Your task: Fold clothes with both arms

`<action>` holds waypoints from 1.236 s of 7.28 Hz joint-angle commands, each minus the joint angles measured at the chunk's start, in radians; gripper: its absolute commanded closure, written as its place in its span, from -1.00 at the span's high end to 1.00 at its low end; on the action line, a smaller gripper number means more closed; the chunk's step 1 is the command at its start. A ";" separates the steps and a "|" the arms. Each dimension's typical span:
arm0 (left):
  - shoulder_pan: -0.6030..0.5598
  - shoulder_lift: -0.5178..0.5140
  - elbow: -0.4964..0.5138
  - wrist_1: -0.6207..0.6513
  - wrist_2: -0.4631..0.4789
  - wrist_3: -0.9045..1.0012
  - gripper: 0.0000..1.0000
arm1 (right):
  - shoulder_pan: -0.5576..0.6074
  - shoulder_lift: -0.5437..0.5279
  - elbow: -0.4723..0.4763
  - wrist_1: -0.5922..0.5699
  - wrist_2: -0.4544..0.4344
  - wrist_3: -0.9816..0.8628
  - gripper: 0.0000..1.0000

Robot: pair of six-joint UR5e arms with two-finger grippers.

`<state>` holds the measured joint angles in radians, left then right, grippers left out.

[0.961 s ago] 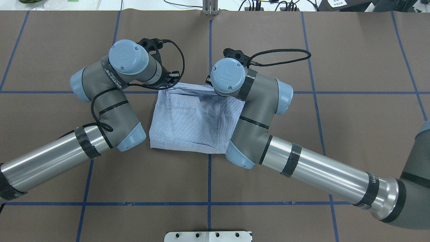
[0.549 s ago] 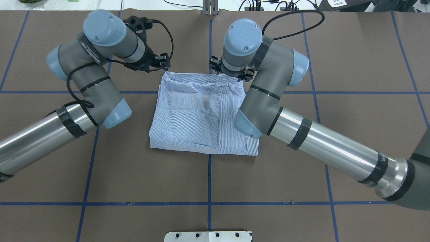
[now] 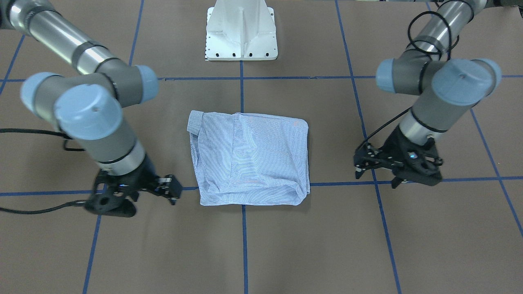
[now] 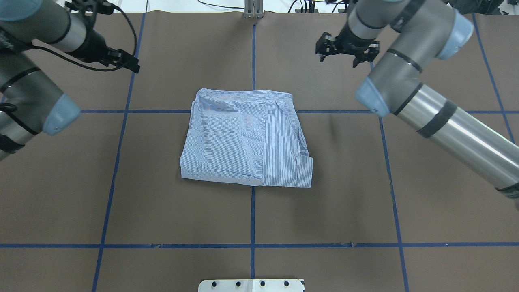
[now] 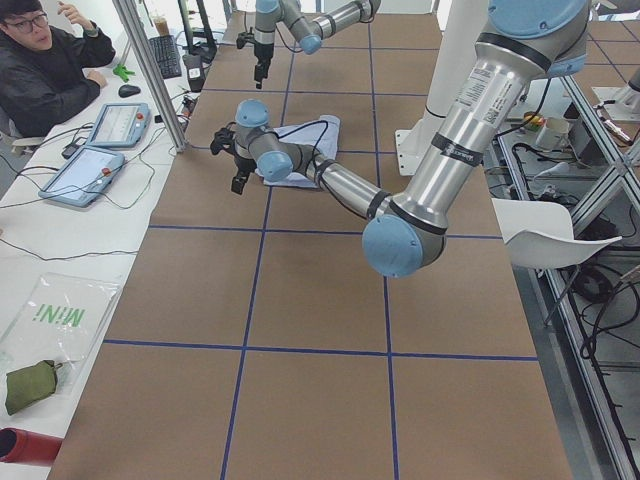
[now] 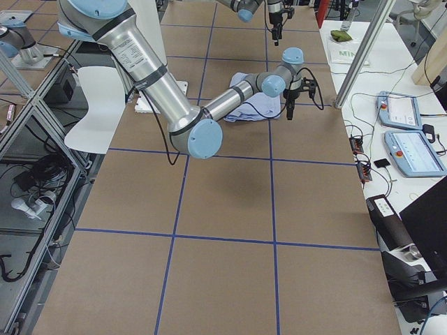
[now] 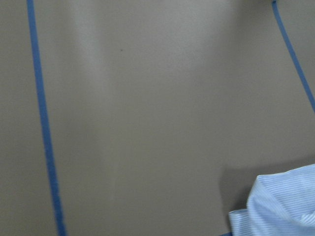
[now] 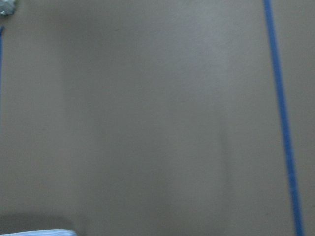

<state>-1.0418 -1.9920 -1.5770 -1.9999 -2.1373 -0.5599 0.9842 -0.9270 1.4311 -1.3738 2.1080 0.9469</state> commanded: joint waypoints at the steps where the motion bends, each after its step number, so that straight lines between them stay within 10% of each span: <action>1: -0.146 0.167 -0.035 0.001 -0.068 0.339 1.00 | 0.196 -0.172 0.040 -0.001 0.133 -0.355 1.00; 5: -0.411 0.398 -0.070 0.027 -0.153 0.658 1.00 | 0.457 -0.377 0.037 -0.150 0.214 -1.002 1.00; 9: -0.472 0.541 -0.279 0.524 -0.141 0.680 1.00 | 0.492 -0.507 0.069 -0.156 0.214 -1.036 1.00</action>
<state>-1.4979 -1.4784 -1.8041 -1.6616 -2.2821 0.1169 1.4728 -1.4173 1.4918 -1.5293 2.3216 -0.0977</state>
